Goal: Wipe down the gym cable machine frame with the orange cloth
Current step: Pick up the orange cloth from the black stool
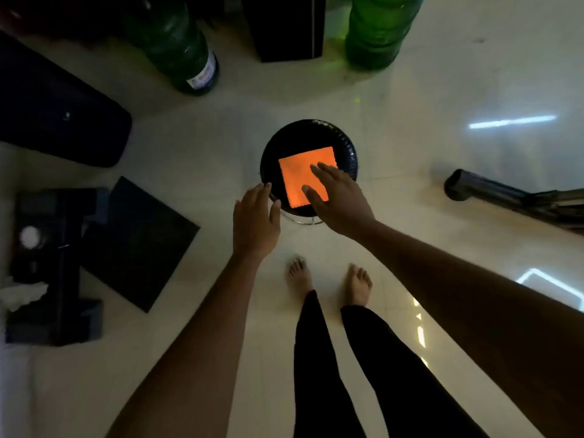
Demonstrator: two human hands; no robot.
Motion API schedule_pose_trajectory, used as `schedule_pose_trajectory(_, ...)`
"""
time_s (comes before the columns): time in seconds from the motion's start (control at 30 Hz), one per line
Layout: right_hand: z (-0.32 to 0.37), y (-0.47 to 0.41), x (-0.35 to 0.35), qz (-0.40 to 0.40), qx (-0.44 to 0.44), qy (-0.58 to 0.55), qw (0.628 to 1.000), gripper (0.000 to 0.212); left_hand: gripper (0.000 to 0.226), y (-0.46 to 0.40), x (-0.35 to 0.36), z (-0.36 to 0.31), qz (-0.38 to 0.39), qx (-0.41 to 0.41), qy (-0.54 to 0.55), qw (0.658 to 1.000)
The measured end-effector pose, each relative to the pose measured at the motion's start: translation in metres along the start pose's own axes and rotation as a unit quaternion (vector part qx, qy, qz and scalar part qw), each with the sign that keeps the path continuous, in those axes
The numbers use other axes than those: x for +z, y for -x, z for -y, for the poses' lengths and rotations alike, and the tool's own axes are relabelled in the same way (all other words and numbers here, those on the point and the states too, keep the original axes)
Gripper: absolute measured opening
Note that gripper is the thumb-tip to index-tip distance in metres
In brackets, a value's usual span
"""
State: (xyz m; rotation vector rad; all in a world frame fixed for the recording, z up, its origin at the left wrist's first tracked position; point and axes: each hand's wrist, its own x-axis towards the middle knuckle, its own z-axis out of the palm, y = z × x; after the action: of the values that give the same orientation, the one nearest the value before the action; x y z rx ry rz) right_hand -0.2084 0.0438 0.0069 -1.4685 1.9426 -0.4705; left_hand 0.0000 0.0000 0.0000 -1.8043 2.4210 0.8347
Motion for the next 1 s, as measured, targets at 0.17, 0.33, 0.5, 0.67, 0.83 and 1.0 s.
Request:
schedule_pose_trajectory(0.17,-0.032,-0.066,0.069,0.025,0.031,0.019,0.999,0.069,0.052,-0.075,0.048,0.042,0.031,-0.004,-0.009,0.999)
schedule_pose_trajectory(0.33,-0.052,-0.106,0.121,0.004,0.000,0.088,0.996,0.074,0.057,-0.121,0.090,0.067,0.040,0.015,-0.016,0.999)
schedule_pose_trajectory(0.5,-0.070,-0.108,0.144,-0.024,-0.032,0.171,0.984,0.081,0.060,-0.132,0.108,0.078,0.023,0.033,-0.002,0.999)
schedule_pose_trajectory(0.67,-0.071,-0.115,0.150,-0.041,-0.011,0.193,0.980,0.084,0.060,-0.136,0.110,0.082,0.020,0.034,0.019,0.999)
schedule_pose_trajectory(0.83,-0.072,-0.124,0.159,-0.079,-0.026,0.206,0.975,0.069,0.060,-0.142,0.114,0.085,0.013,0.041,0.024,0.999)
schedule_pose_trajectory(1.0,-0.077,-0.127,0.166,-0.134,-0.034,0.135,0.981,0.054,0.059,-0.139,0.118,0.088,0.011,0.045,0.019,0.999)
